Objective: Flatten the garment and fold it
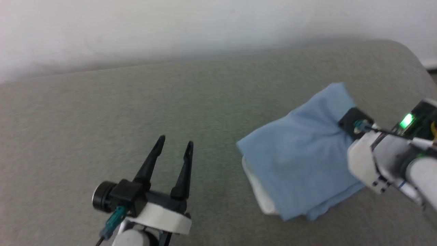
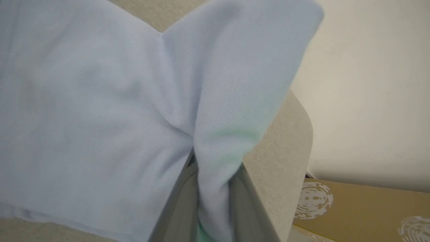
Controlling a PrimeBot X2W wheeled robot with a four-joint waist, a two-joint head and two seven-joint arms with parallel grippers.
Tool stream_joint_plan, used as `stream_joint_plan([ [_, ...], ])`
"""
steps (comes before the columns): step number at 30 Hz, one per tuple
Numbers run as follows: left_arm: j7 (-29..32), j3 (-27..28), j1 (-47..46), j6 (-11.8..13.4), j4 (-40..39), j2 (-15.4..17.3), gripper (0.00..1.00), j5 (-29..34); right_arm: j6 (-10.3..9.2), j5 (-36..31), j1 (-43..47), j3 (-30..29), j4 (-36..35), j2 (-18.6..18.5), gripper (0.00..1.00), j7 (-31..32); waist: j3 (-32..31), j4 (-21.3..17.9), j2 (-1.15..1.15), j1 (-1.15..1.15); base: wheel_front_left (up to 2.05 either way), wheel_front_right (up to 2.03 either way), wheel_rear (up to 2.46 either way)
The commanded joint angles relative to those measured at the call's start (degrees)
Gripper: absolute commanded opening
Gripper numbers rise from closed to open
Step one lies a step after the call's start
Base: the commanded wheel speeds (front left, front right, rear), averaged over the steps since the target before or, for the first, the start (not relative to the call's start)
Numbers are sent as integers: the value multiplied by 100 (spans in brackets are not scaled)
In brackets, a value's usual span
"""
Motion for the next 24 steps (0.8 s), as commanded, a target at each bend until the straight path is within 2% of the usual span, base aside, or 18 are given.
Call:
stream_joint_plan([
  [1,-27,-33,-168,-16,-12,-4,100,30,-14,-25,-208,46,32,-139,0,-38,796,-1071,0,0,0,0,0],
  [5,-27,-127,-578,-26,25,-4,100,157,-14,85,-614,91,361,-506,0,-215,1262,-1314,0,0,0,0,0],
  [9,-27,-210,-937,-36,-8,55,100,253,-14,167,-767,-93,865,-801,0,-535,1714,-1334,0,0,0,0,0],
  [20,-27,-461,-1592,-45,-139,262,100,269,-14,-50,-596,-1337,2638,-1239,0,-1752,2638,-808,0,0,0,0,0],
  [24,-27,-505,-1713,-45,-111,286,100,256,-14,-309,-627,-1897,3255,-1221,0,-2229,2833,-644,0,0,0,0,0],
])
